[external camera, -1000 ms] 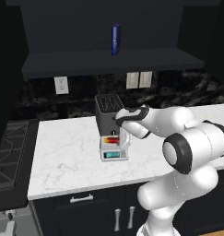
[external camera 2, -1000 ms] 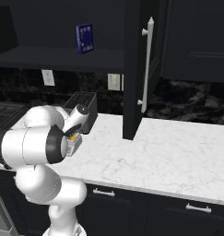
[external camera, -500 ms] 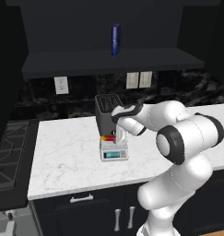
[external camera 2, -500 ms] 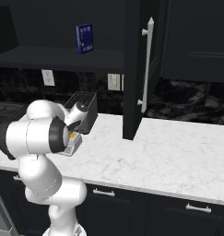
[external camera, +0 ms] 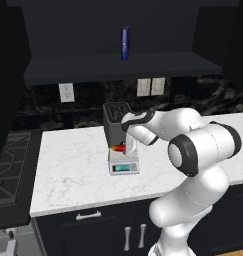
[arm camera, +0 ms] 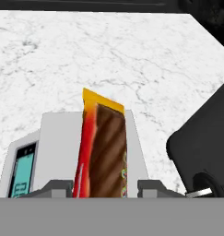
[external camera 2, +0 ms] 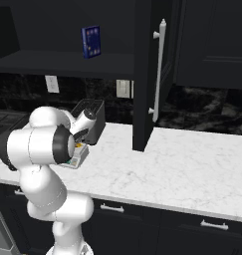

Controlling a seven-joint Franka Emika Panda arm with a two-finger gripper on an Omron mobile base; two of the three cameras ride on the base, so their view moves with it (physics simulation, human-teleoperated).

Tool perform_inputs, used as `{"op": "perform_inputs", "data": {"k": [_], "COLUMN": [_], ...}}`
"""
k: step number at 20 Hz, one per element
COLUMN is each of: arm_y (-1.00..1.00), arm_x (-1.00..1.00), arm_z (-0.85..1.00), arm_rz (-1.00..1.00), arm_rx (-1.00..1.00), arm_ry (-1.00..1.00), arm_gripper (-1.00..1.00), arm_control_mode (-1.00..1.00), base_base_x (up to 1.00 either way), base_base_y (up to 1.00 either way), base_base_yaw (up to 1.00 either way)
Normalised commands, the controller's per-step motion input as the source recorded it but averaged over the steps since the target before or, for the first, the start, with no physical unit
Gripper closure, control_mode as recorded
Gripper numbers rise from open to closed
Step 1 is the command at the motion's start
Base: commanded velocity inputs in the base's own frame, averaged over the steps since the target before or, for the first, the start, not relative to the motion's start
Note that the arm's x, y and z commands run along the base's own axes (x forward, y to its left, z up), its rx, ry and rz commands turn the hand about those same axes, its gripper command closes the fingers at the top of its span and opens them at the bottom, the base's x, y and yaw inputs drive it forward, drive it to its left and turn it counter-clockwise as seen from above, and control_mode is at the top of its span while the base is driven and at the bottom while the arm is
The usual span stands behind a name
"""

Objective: Pick the bar and place it on the digital scale for weighing, and close the cabinet.

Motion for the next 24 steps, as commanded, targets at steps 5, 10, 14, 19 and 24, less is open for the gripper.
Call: {"op": "perform_inputs", "data": {"k": [5,10,14,19,24], "arm_y": [0.00,0.00,0.00,0.00,0.00], "arm_x": [-0.38,-0.40,-0.62,-0.70,-0.86], "arm_z": [0.01,0.22,0.69,0.68,0.67], "arm_rz": [0.00,0.00,0.04,0.07,0.03], "arm_rx": [0.00,0.00,0.00,0.00,0.16], "arm_ry": [-0.10,-0.13,-0.32,-0.36,-0.41], "arm_gripper": [-1.00,-1.00,-1.00,-1.00,-1.00], "arm_control_mode": [-1.00,-1.00,-1.00,-1.00,-1.00], "base_base_x": [0.00,0.00,0.00,0.00,0.00], "base_base_y": [0.00,0.00,0.00,0.00,0.00], "base_base_yaw": [0.00,0.00,0.00,0.00,0.00]}}
